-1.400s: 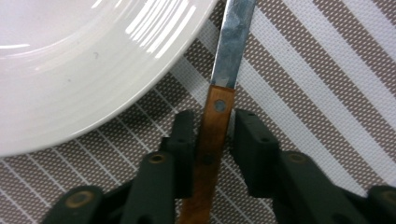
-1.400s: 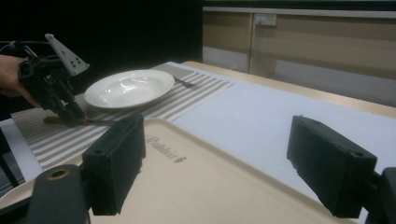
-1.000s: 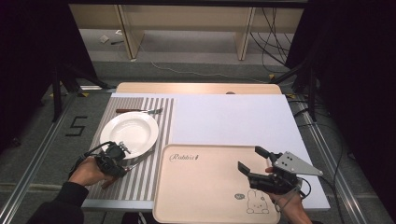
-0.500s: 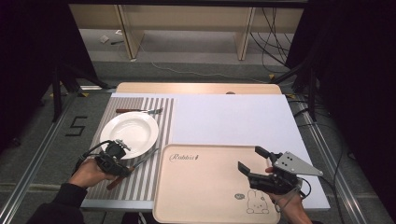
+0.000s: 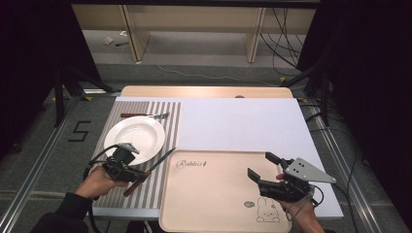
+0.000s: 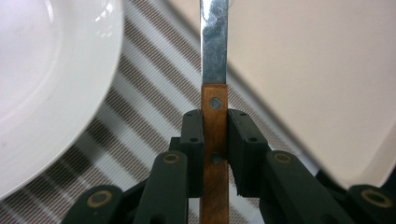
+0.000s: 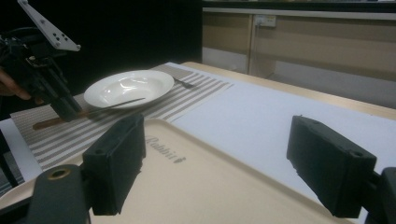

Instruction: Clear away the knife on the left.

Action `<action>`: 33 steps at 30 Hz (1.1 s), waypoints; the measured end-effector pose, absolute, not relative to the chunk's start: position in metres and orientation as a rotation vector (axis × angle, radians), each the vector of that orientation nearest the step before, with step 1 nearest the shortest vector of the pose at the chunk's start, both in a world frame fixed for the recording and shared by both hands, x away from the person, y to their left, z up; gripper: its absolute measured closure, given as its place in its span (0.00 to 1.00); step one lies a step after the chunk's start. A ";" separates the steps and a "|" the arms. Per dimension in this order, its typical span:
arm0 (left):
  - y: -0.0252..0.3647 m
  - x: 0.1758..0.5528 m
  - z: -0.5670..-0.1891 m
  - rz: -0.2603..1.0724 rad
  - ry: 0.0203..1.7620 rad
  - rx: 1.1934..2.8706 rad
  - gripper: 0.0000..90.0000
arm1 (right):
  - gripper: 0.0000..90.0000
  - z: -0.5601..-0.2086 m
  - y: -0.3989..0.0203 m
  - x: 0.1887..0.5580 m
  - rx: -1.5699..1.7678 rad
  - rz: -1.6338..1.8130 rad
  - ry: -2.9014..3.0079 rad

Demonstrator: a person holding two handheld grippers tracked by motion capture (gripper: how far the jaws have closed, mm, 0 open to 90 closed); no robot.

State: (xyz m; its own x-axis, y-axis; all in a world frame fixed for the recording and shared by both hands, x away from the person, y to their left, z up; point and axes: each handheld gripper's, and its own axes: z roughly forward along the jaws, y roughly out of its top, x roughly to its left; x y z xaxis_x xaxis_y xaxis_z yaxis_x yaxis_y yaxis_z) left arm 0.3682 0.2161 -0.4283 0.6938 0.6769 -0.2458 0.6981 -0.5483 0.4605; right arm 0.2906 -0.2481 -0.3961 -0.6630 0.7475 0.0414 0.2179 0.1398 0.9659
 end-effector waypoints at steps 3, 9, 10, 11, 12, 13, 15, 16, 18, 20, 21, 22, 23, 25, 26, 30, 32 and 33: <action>0.207 0.363 -0.424 -0.059 1.028 2.355 0.85 | 0.23 -0.396 -0.248 0.291 0.924 1.544 1.968; 0.193 0.357 -0.420 -0.074 0.992 2.339 0.85 | 0.23 -0.396 -0.248 0.291 0.923 1.545 1.967; 0.191 0.357 -0.420 -0.074 0.995 2.334 0.85 | 0.23 -0.396 -0.248 0.291 0.923 1.545 1.967; 0.188 0.356 -0.420 -0.086 0.983 2.336 0.85 | 0.23 -0.396 -0.248 0.291 0.924 1.545 1.966; 0.188 0.356 -0.420 -0.086 0.983 2.336 0.85 | 0.23 -0.396 -0.248 0.291 0.924 1.545 1.966; 0.187 0.355 -0.420 -0.082 0.981 2.337 0.85 | 0.23 -0.396 -0.248 0.291 0.924 1.545 1.966; 0.182 0.354 -0.419 -0.086 0.969 2.341 0.85 | 0.23 -0.396 -0.248 0.291 0.925 1.544 1.968; 0.181 0.353 -0.419 -0.086 0.972 2.336 0.85 | 0.23 -0.396 -0.248 0.291 0.925 1.544 1.968; 0.176 0.352 -0.419 -0.093 0.964 2.332 0.85 | 0.23 -0.396 -0.248 0.291 0.925 1.544 1.969; 0.172 0.351 -0.419 -0.104 0.968 2.334 0.85 | 0.23 -0.396 -0.248 0.291 0.926 1.545 1.968; 0.171 0.351 -0.419 -0.102 0.958 2.349 0.85 | 0.23 -0.396 -0.248 0.291 0.928 1.544 1.970; 0.169 0.350 -0.420 -0.099 0.966 2.346 0.85 | 0.23 -0.396 -0.248 0.291 0.929 1.543 1.970; 0.166 0.349 -0.420 -0.111 0.971 2.342 0.85 | 0.23 -0.396 -0.248 0.291 0.929 1.543 1.970; 0.162 0.349 -0.420 -0.106 0.968 2.348 0.85 | 0.23 -0.396 -0.248 0.291 0.930 1.544 1.970; 0.162 0.349 -0.420 -0.106 0.968 2.348 0.85 | 0.23 -0.396 -0.248 0.291 0.930 1.544 1.970; 0.155 0.347 -0.420 -0.111 0.960 2.354 0.85 | 0.23 -0.396 -0.248 0.291 0.930 1.544 1.971; 0.150 0.346 -0.421 -0.103 0.962 2.351 0.85 | 0.23 -0.396 -0.248 0.291 0.929 1.545 1.972; 0.147 0.345 -0.422 -0.106 0.955 2.361 0.85 | 0.23 -0.396 -0.248 0.291 0.929 1.543 1.972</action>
